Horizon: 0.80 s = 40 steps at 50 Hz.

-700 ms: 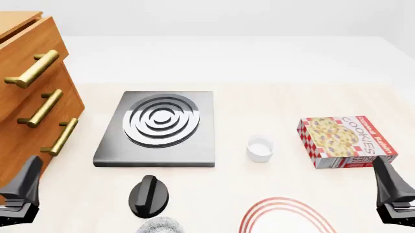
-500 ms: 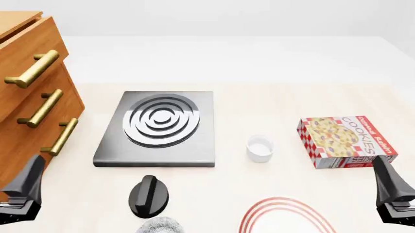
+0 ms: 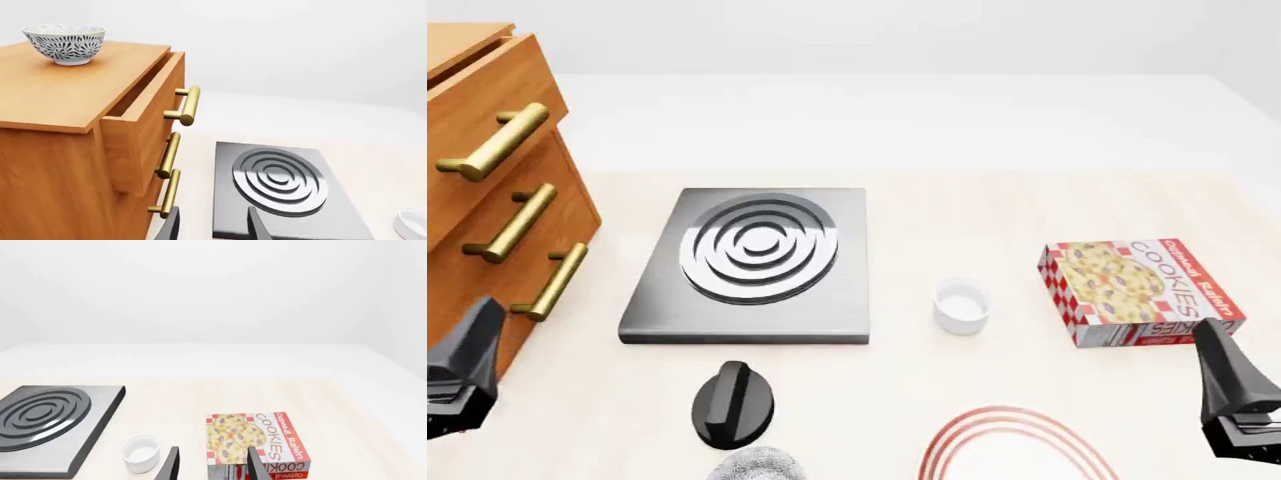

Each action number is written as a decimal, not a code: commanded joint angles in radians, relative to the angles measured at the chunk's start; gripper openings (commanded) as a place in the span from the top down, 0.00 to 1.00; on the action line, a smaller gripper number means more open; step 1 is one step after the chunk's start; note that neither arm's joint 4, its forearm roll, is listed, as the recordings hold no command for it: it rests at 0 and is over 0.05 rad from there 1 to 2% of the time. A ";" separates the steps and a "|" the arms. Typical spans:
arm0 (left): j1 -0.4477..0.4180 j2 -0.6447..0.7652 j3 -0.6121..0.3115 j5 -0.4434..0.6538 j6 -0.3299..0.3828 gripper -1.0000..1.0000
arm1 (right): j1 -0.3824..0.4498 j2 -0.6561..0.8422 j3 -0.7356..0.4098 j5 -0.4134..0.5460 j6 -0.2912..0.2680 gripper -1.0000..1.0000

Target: Pick the akita bowl on the wooden cabinet and place it on the plate.

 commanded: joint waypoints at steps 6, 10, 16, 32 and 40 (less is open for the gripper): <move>0.017 0.011 -0.186 0.187 -0.055 0.00 | 0.000 0.002 -0.001 -0.002 0.000 0.00; 0.009 0.008 -0.252 0.243 -0.047 0.00 | 0.000 -0.001 -0.001 0.002 0.000 0.00; -0.009 0.011 -0.340 0.306 -0.030 0.00 | 0.000 -0.004 -0.001 0.005 0.000 0.00; -0.043 0.130 -0.546 0.404 -0.016 0.00 | 0.000 0.009 0.000 -0.009 0.000 0.00; -0.042 0.207 -0.686 0.463 -0.027 0.00 | 0.000 0.009 0.000 -0.009 0.000 0.00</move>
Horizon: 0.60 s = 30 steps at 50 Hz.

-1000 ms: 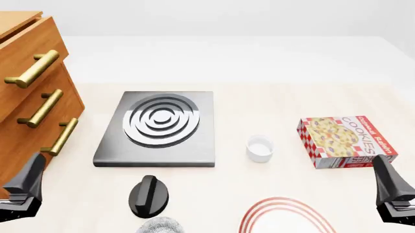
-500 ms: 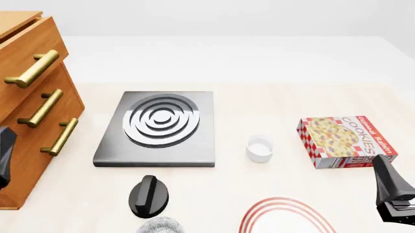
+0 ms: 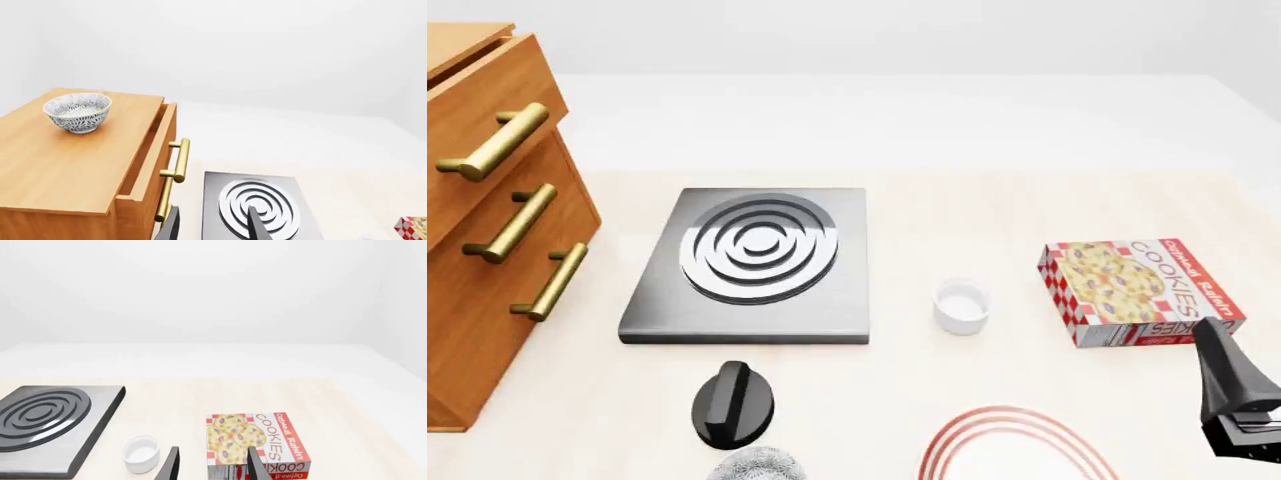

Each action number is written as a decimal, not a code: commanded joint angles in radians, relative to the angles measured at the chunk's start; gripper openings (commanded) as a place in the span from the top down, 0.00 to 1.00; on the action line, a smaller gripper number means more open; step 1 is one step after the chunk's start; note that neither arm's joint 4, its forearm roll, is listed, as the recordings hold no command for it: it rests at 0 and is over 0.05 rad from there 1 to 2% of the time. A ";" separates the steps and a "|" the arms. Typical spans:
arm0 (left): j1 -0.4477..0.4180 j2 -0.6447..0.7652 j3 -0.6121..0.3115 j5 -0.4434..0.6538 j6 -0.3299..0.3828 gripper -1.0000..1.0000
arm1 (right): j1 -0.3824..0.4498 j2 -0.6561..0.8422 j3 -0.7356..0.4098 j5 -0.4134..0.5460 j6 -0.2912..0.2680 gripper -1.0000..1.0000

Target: Pick the akita bowl on the wooden cabinet and place it on the plate.

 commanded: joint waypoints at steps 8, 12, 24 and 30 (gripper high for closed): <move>0.013 0.158 -0.270 0.125 -0.043 0.00 | 0.000 0.003 0.000 -0.003 0.000 0.00; 0.020 0.170 -0.299 0.138 -0.045 0.00 | 0.000 0.003 0.000 -0.003 0.000 0.00; 0.127 0.237 -0.431 0.189 -0.088 0.00 | 0.000 0.003 0.000 -0.003 0.000 0.00; 0.182 0.282 -0.487 0.209 -0.107 0.00 | 0.000 0.002 0.000 -0.003 0.000 0.00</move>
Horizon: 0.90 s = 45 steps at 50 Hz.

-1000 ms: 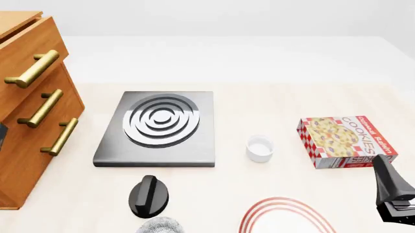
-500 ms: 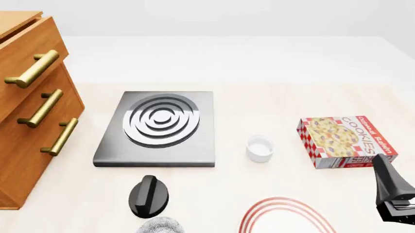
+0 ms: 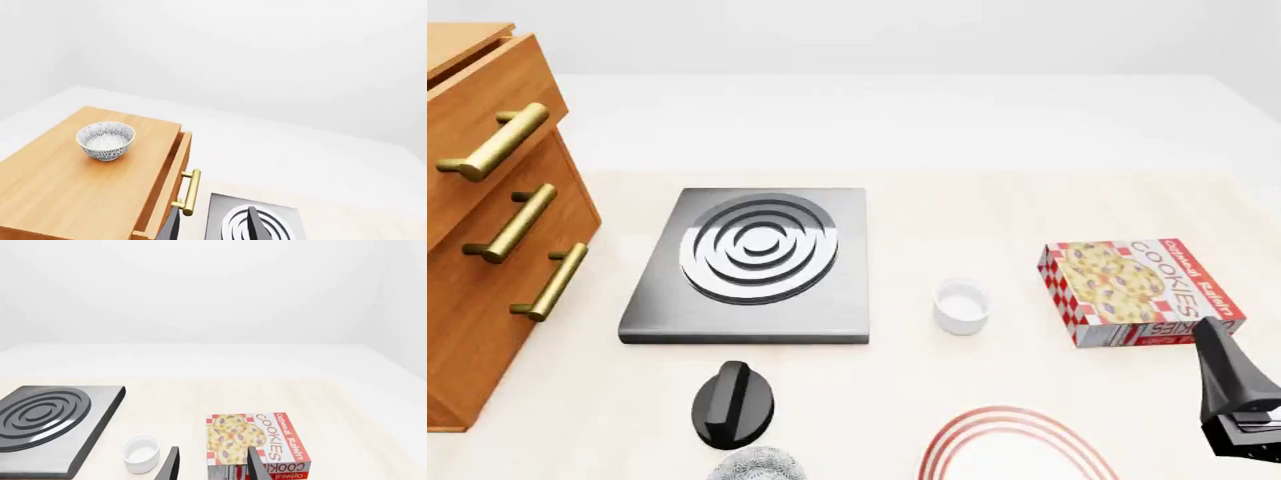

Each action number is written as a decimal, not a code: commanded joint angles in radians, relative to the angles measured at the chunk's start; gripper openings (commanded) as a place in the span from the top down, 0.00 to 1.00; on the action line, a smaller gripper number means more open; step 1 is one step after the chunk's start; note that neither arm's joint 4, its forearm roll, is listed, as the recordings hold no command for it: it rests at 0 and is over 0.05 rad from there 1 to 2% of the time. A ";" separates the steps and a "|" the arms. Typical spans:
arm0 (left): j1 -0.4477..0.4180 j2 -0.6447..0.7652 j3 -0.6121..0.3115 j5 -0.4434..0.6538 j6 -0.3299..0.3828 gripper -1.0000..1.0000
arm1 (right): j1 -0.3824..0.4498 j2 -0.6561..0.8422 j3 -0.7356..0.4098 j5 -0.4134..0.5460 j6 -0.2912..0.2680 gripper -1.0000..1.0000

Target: Pick the akita bowl on the wooden cabinet and place it on the plate.

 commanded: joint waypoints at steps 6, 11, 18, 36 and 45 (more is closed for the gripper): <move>0.121 0.087 -0.135 0.047 -0.037 0.00 | 0.000 0.000 0.000 0.000 0.000 0.00; 0.168 0.117 -0.170 0.052 -0.053 0.00 | 0.000 0.000 0.000 0.000 0.000 0.00; 0.210 0.161 -0.214 0.065 -0.054 0.00 | 0.000 -0.001 0.000 0.001 0.000 0.00; 0.320 0.254 -0.284 0.036 -0.064 0.00 | -0.003 -0.007 0.000 0.004 -0.003 0.00; 0.395 0.322 -0.281 -0.015 -0.085 0.00 | 0.000 0.000 0.000 0.000 0.000 0.00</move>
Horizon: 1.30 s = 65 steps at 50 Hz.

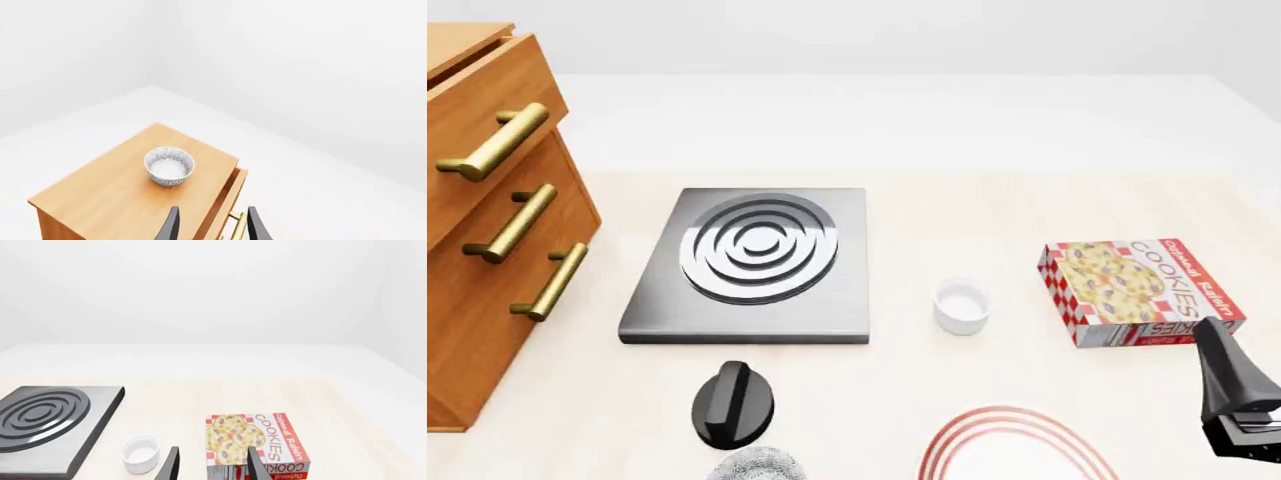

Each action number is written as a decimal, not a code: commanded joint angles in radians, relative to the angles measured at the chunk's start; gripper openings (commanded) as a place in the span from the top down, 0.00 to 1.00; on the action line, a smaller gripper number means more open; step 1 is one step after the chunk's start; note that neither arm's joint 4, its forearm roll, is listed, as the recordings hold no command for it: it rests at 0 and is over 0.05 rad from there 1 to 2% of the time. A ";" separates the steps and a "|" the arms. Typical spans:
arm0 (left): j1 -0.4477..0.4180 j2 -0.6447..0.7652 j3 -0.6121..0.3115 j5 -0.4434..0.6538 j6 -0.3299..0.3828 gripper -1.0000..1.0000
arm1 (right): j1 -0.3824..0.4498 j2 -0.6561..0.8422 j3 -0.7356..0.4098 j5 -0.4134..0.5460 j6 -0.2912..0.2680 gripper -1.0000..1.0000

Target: Pick the akita bowl on the wooden cabinet and place it on the plate.

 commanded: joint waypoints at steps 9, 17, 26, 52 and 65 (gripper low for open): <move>0.116 0.132 0.022 -0.110 -0.037 0.00 | 0.002 0.006 0.000 -0.004 0.002 0.00; 0.151 0.158 0.021 -0.149 -0.037 0.00 | 0.002 0.006 0.000 -0.004 0.002 0.00; 0.177 0.206 -0.010 -0.152 -0.061 0.00 | 0.002 0.006 0.000 -0.004 0.002 0.00; 0.235 0.391 -0.074 -0.158 -0.203 0.00 | 0.002 0.006 0.000 -0.004 0.002 0.00; 0.230 0.421 -0.096 -0.150 -0.232 0.00 | 0.002 0.006 0.000 -0.004 0.002 0.00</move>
